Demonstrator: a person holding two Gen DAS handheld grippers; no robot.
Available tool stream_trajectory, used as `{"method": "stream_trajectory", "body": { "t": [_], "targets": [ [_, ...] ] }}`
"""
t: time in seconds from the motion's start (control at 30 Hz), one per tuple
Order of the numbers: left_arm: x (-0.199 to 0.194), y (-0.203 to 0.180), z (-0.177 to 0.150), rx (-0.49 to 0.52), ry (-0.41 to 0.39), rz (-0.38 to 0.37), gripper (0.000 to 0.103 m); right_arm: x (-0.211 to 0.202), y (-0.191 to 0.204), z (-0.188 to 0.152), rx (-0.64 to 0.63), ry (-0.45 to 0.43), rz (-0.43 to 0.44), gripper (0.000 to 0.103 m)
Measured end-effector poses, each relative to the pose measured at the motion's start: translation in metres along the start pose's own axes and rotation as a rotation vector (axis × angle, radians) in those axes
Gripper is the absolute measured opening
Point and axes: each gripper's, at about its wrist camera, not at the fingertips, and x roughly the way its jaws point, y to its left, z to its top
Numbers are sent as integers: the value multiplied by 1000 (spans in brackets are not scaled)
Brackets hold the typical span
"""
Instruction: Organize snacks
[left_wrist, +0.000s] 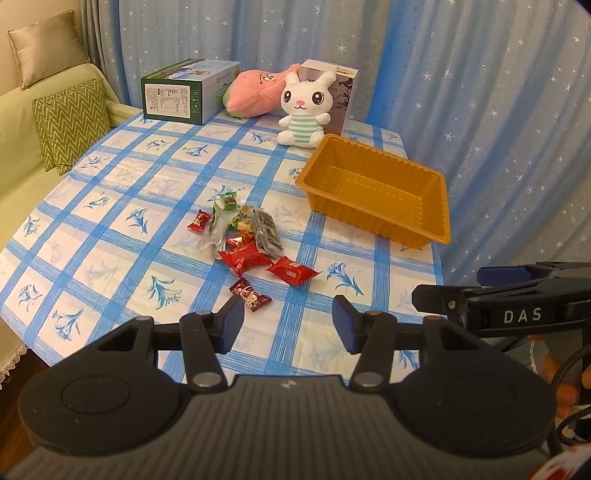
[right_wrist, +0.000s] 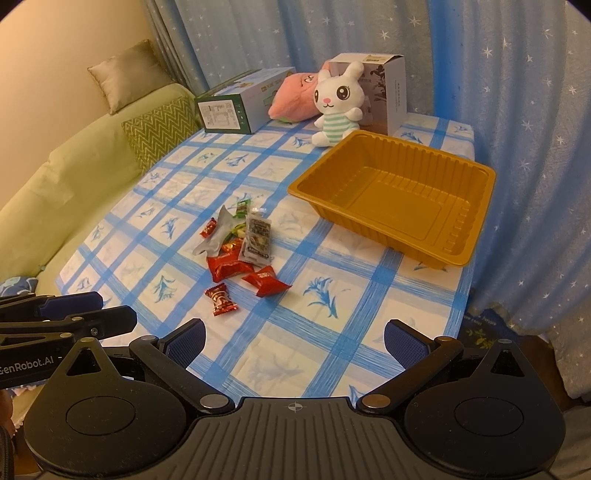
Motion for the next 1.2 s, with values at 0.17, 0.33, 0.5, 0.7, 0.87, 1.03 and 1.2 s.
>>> {"method": "stream_trajectory", "body": {
  "t": [0.17,0.33,0.5,0.7,0.87,1.03,1.2],
  "targets": [
    [2,3,-1,-6,-1,3,50,0,1,-1,-2,0,0,103],
    [2,3,-1,-4,-2,1,50,3,7,0,-4,1,0,103],
    [2,4,-1,-4,-1,1,50,3,5,0,-3,0,0,103],
    [2,4,-1,-4,-2,0,50,2,7,0,-3,0,-1,103],
    [1,4,-1,-4,-3,0,50,2,7,1,-2,0,1,103],
    [1,4,-2,-4,-3,0,50,2,5,1,-2,0,1,103],
    [2,4,-2,-4,-3,0,50,2,4,0,-2,0,1,103]
  ]
}}
